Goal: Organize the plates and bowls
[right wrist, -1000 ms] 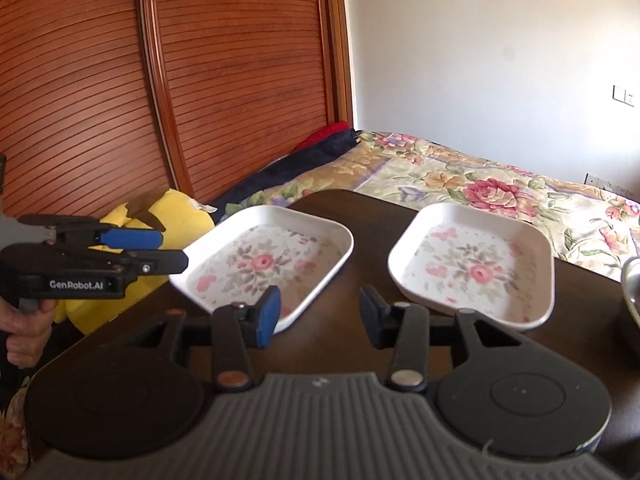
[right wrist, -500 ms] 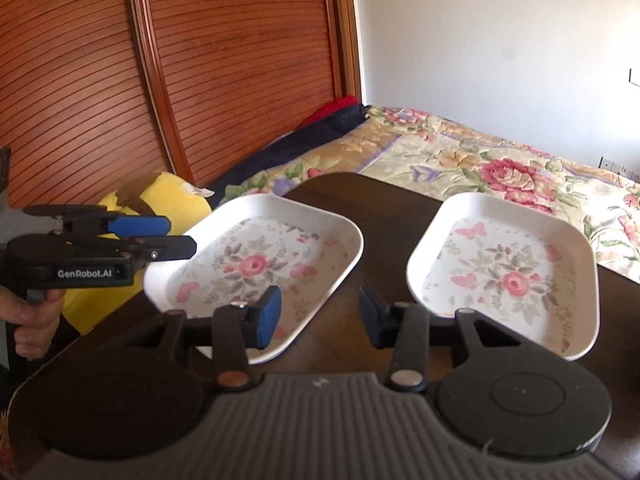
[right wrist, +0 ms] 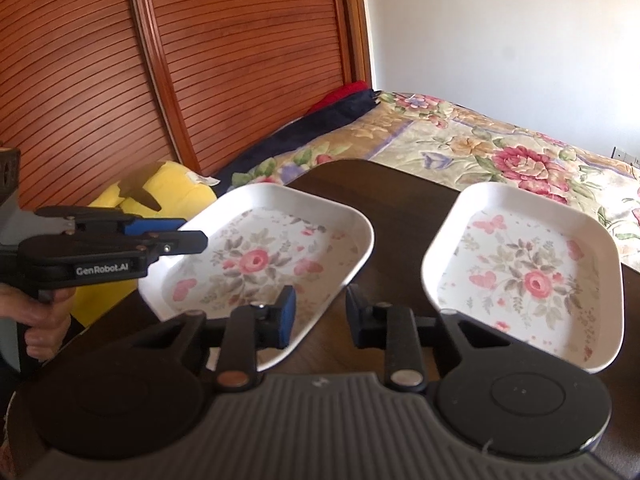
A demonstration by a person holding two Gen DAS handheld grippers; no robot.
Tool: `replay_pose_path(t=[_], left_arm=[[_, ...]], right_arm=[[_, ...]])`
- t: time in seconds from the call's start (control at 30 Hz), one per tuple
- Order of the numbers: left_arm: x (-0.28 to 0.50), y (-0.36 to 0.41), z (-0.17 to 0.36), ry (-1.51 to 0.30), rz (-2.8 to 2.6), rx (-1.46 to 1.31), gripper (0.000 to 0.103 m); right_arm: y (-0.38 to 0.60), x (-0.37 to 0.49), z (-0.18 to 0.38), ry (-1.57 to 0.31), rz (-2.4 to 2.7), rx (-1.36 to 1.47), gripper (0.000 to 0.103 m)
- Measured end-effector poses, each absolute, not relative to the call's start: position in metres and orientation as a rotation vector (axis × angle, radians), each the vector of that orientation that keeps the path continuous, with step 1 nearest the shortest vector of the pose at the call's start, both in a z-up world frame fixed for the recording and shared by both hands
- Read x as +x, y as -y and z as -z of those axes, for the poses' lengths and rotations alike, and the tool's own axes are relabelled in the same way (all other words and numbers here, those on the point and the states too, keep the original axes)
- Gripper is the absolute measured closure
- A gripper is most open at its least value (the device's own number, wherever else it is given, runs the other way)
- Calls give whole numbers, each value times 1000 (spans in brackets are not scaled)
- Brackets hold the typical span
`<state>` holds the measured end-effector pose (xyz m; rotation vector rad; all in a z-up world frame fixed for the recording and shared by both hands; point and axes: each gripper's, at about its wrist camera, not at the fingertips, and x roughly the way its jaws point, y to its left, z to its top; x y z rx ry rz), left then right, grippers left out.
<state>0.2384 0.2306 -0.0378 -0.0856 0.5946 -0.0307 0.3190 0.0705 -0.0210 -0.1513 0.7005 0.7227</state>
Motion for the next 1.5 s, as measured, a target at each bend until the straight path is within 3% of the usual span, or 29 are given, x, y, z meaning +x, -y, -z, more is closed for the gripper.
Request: replay_pose_path(t=[0.3, 0.5, 1.5], left_arm=[[240, -230, 40, -606, 33, -84, 83], [240, -229, 40, -608, 36, -83, 82], [207, -207, 19, -581, 40, -77, 84]], right_arm=[[-74, 325, 22, -726, -720, -159, 75], [-77, 326, 25, -742, -720, -172, 81], [-41, 303, 3, -693, -722, -102, 82]])
